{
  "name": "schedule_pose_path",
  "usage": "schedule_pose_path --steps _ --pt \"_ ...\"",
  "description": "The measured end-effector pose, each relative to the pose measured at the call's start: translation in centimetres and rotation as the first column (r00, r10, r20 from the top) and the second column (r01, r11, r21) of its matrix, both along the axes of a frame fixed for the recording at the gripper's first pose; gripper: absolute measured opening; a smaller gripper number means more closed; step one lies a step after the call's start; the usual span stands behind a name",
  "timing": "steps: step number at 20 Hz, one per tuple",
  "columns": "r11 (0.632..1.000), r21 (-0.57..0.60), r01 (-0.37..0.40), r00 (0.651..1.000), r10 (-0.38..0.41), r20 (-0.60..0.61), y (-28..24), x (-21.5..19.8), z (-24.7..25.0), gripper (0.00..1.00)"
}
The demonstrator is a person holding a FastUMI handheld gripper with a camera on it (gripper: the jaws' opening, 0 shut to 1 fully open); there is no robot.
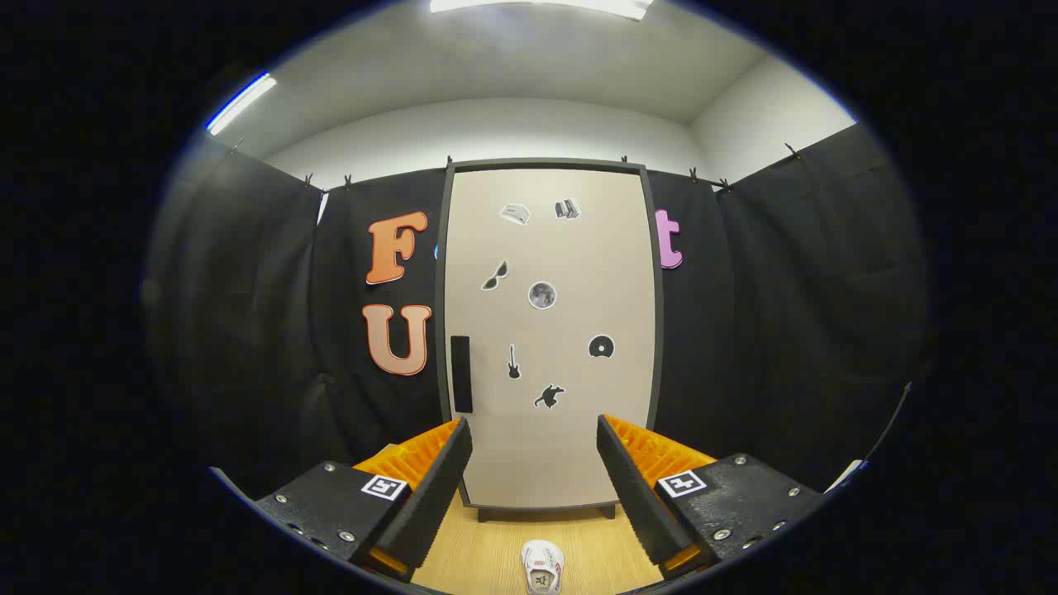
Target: Open the shoe cabinet door, grab the shoes and put them into the shoe cabinet, then close the shoe cabinet door.
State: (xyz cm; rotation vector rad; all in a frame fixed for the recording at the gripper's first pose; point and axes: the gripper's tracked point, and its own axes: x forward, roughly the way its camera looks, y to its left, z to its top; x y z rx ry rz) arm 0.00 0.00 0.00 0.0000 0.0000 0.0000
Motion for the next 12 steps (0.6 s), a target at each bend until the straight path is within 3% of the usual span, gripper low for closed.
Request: schedule_pose_path --steps 12 --pt "0.999 0.026 -0.034 0.999 0.034 0.007 2.1 1.2 0.5 0.95"
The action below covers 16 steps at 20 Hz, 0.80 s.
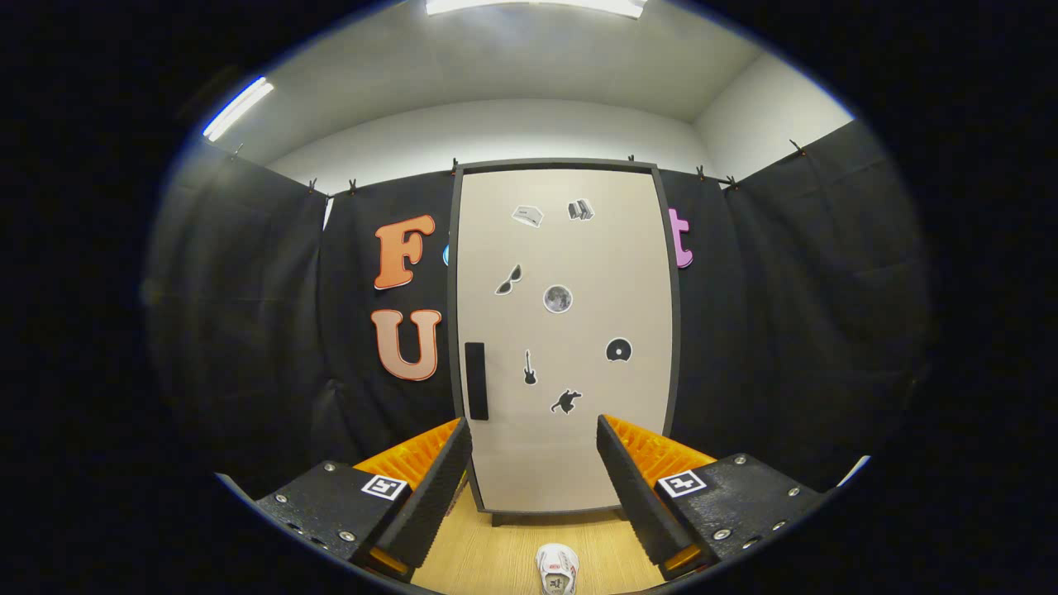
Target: Open the shoe cabinet door, grab the shoes and put them into the shoe cabinet, then close the shoe cabinet door.
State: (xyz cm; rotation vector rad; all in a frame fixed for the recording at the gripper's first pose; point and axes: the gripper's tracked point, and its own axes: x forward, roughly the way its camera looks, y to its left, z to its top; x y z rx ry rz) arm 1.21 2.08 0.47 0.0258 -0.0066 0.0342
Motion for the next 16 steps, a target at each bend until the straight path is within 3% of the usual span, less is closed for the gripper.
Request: schedule_pose_path --steps 6,16 --pt "0.999 -0.004 -0.036 0.999 0.036 -0.024 2.8 2.6 -0.9 0.95" --pt "1.0 0.012 -0.011 0.999 0.012 -0.032 7.8 11.1 -2.8 0.95"
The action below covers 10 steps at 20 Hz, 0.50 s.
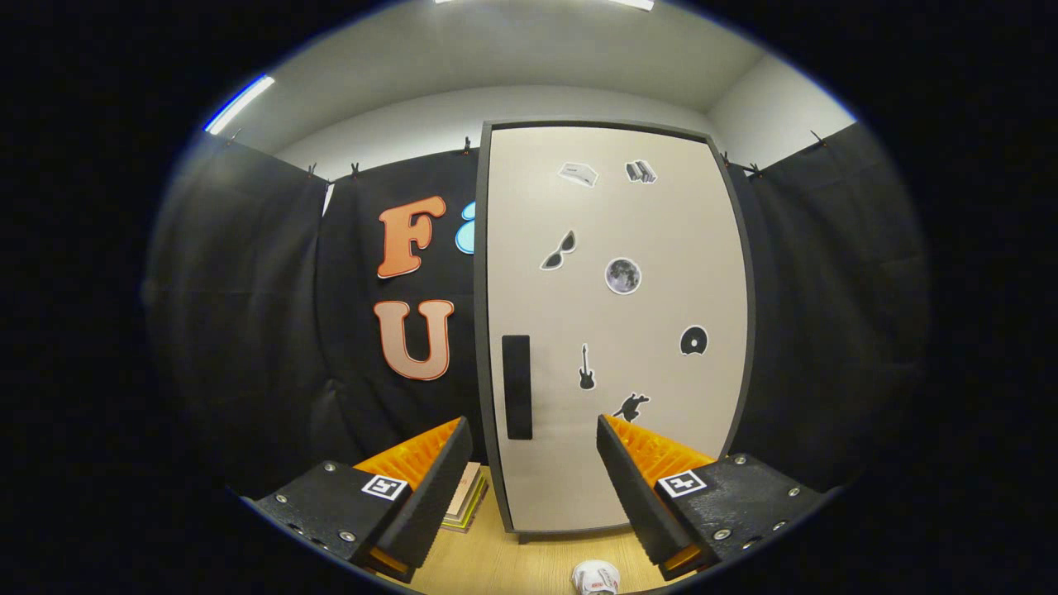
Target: Open the shoe cabinet door, grab the shoes and put them into the shoe cabinet, then close the shoe cabinet door.
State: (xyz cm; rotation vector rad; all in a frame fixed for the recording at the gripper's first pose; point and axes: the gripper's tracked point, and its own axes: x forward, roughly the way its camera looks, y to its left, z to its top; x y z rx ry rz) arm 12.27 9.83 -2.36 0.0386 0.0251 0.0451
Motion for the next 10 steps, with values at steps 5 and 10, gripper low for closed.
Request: schedule_pose_path --steps 5,10 --pt "1.0 0.024 0.003 1.0 -0.003 -0.017 1.2 4.8 -1.4 0.95" --pt "1.0 -0.005 0.018 0.999 -0.018 -0.033 1.5 9.4 -2.6 0.91"
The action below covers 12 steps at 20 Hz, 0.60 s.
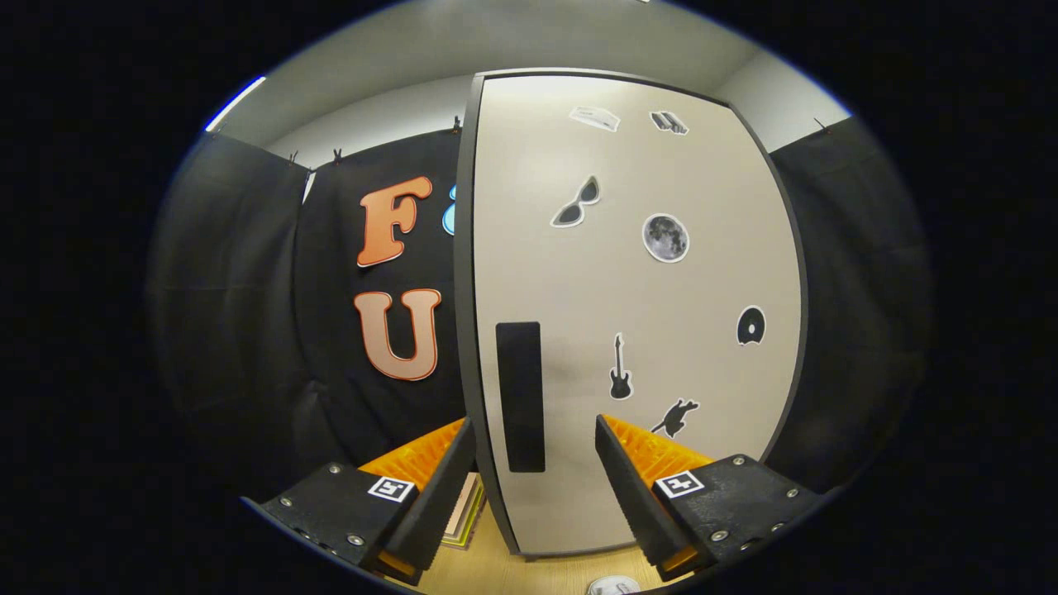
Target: Open the shoe cabinet door, grab the shoes and put them into the shoe cabinet, then close the shoe cabinet door.
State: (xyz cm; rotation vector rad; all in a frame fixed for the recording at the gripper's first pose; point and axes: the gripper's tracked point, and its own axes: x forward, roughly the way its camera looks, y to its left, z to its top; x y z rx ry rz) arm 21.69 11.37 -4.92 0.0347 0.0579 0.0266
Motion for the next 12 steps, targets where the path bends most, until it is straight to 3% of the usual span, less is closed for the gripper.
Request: schedule_pose_path --steps 6,9,12 --pt "0.998 -0.058 0.015 1.0 -0.015 -0.015 0.8 4.0 -1.0 0.76" --pt "0.996 -0.09 0.021 1.0 -0.022 -0.016 1.2 4.7 -1.0 0.54" --pt "0.997 -0.075 0.027 1.0 -0.027 -0.001 1.1 4.9 -0.9 0.39"
